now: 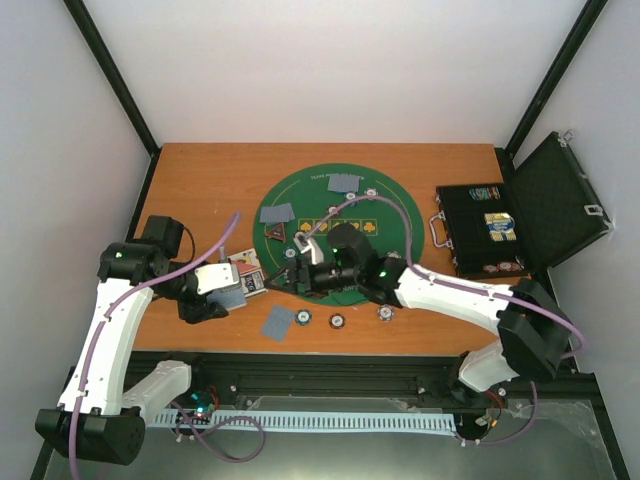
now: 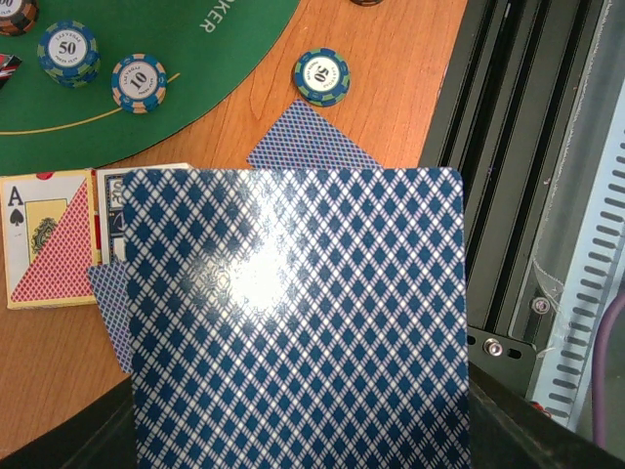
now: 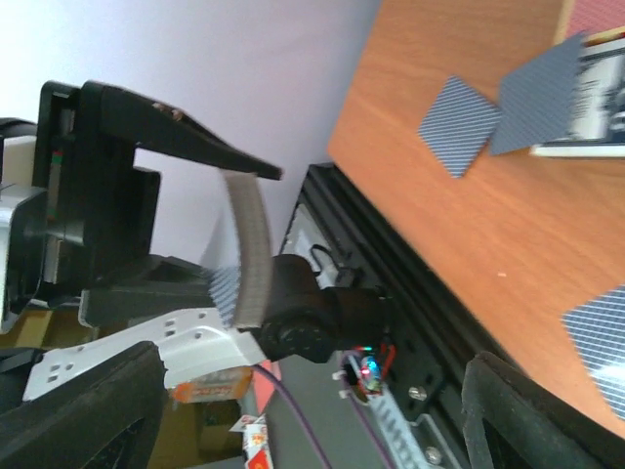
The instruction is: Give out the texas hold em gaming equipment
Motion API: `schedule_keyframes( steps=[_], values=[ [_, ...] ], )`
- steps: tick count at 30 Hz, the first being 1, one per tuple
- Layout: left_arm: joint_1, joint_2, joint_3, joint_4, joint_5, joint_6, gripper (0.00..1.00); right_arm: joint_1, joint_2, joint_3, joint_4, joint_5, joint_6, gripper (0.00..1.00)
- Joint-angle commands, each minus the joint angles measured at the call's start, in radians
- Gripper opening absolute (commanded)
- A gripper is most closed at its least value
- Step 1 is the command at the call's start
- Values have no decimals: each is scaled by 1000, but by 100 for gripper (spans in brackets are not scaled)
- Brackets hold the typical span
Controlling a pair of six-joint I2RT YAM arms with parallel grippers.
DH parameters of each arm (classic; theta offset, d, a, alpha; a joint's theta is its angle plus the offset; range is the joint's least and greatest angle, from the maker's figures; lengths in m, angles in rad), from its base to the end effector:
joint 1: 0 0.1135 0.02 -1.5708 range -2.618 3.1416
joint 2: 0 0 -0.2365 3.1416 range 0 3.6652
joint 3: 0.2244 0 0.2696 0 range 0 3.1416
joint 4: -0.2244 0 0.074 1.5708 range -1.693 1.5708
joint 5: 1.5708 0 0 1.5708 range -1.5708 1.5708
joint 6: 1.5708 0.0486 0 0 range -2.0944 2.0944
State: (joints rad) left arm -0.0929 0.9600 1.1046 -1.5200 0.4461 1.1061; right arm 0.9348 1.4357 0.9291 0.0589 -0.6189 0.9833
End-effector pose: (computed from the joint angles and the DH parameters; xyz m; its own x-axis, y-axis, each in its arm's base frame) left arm 0.1561 -0.0356 0.2889 -0.2883 0.8368 -0.4654 0.9481 0.3177 -0.0161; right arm 0.1849 0.2979 0.2236 -0.9465 -0.1405 -0.2906 -0.3214 0.3248 0.8895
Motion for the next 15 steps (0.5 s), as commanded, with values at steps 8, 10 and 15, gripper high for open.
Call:
schedule_keyframes(
  steps=[8, 10, 15],
  values=[
    [-3, -13, 34, -20, 25, 23, 1, 139, 227, 154, 245, -18, 134, 81],
    [-3, -13, 35, -19, 26, 23, 1, 146, 259, 181, 259, -25, 145, 81],
    [-2, -15, 35, -20, 20, 25, 1, 161, 338, 243, 298, -51, 172, 80]
  ],
)
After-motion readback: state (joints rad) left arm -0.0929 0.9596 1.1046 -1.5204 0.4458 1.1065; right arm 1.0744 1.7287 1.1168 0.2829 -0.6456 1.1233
